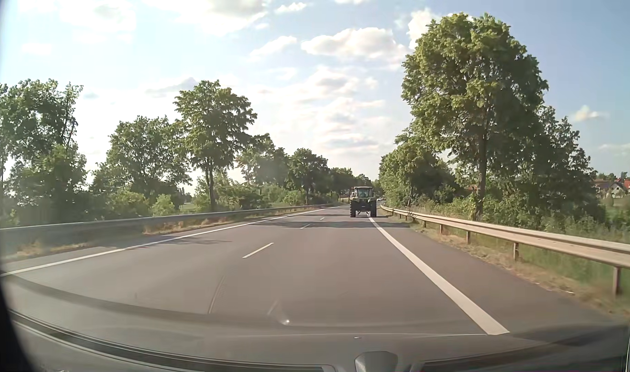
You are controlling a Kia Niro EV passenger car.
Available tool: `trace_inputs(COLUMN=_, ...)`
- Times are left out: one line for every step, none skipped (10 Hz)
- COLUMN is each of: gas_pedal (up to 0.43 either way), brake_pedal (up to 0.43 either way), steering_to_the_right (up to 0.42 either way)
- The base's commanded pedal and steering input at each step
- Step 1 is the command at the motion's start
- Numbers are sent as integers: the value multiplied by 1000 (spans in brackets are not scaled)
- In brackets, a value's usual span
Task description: Follow the waypoints while adhering to traffic rules and regulations
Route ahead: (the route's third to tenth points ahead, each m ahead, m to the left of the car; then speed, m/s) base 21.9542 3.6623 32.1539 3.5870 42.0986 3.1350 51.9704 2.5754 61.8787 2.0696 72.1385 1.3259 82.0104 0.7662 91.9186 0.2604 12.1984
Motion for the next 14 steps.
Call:
trace_inputs(gas_pedal=98, brake_pedal=6, steering_to_the_right=9)
trace_inputs(gas_pedal=98, brake_pedal=6, steering_to_the_right=9)
trace_inputs(gas_pedal=98, brake_pedal=6, steering_to_the_right=9)
trace_inputs(gas_pedal=98, brake_pedal=6, steering_to_the_right=9)
trace_inputs(gas_pedal=98, brake_pedal=6, steering_to_the_right=9)
trace_inputs(gas_pedal=98, brake_pedal=6, steering_to_the_right=9)
trace_inputs(gas_pedal=98, brake_pedal=6, steering_to_the_right=10)
trace_inputs(gas_pedal=98, brake_pedal=6, steering_to_the_right=9)
trace_inputs(gas_pedal=98, brake_pedal=6, steering_to_the_right=9)
trace_inputs(gas_pedal=98, brake_pedal=6, steering_to_the_right=9)
trace_inputs(gas_pedal=98, brake_pedal=6, steering_to_the_right=9)
trace_inputs(gas_pedal=98, brake_pedal=6, steering_to_the_right=8)
trace_inputs(gas_pedal=110, brake_pedal=6, steering_to_the_right=8)
trace_inputs(gas_pedal=130, brake_pedal=6, steering_to_the_right=8)
